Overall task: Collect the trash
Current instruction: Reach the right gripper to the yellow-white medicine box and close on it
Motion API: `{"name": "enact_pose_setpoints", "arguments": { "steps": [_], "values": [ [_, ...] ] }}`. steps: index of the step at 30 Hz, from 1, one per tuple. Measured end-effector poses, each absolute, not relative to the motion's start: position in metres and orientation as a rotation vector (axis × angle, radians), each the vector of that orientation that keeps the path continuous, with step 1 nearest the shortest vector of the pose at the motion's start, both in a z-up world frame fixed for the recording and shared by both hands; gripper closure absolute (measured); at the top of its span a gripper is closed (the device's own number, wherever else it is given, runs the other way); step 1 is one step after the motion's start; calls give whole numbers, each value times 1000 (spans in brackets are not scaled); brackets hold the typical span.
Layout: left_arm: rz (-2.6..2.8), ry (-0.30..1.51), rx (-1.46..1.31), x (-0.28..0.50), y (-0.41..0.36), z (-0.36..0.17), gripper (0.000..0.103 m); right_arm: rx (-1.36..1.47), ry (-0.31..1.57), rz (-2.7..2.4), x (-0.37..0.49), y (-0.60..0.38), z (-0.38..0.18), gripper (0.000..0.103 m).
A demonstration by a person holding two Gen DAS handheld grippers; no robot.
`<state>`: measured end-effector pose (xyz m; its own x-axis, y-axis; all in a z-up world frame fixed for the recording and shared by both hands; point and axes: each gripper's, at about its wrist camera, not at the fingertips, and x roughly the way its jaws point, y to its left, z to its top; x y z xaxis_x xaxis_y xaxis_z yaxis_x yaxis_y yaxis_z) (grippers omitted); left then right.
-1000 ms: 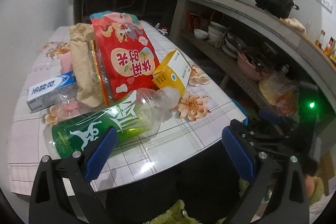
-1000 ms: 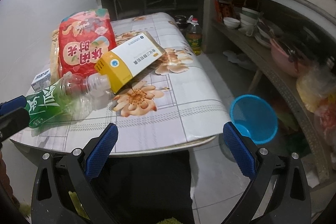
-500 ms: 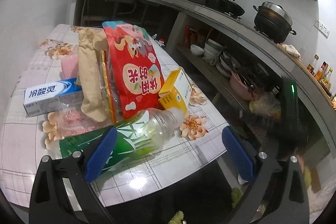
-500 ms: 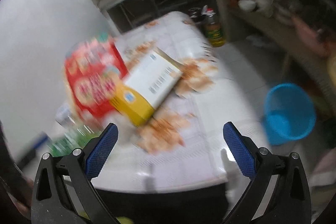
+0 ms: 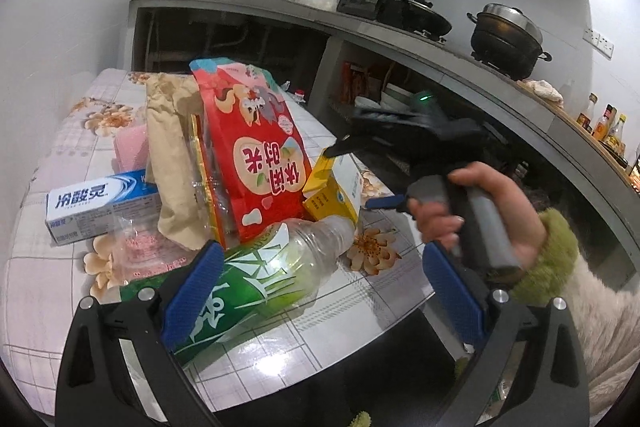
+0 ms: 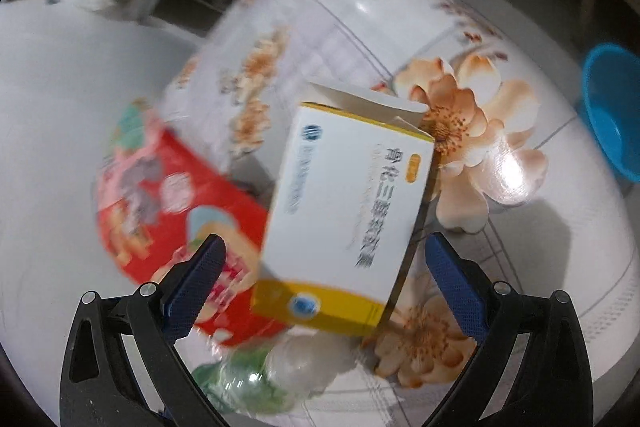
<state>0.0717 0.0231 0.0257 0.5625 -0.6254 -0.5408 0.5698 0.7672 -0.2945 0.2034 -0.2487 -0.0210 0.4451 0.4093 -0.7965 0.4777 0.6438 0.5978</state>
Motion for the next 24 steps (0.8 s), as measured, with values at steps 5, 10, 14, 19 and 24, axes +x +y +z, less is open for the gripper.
{"name": "enact_pose_setpoints", "arguments": {
  "steps": [5, 10, 14, 19, 24],
  "values": [
    [-701, 632, -88, 74, 30, 31, 10, 917, 1174, -64, 214, -248, -26, 8],
    [-660, 599, -82, 89, 34, 39, 17, 920, 1154, -69, 216, -253, -28, 9],
    [-639, 611, -98, 114, 33, 43, 27, 928, 1138, -70, 217, -257, -33, 23],
    [-631, 621, -126, 142, 34, 53, 35, 960, 1123, -46, 217, -260, -38, 30],
    [-616, 653, -165, 180, 36, 64, 40, 999, 1096, -14, 208, -267, -39, 31]
  ]
}}
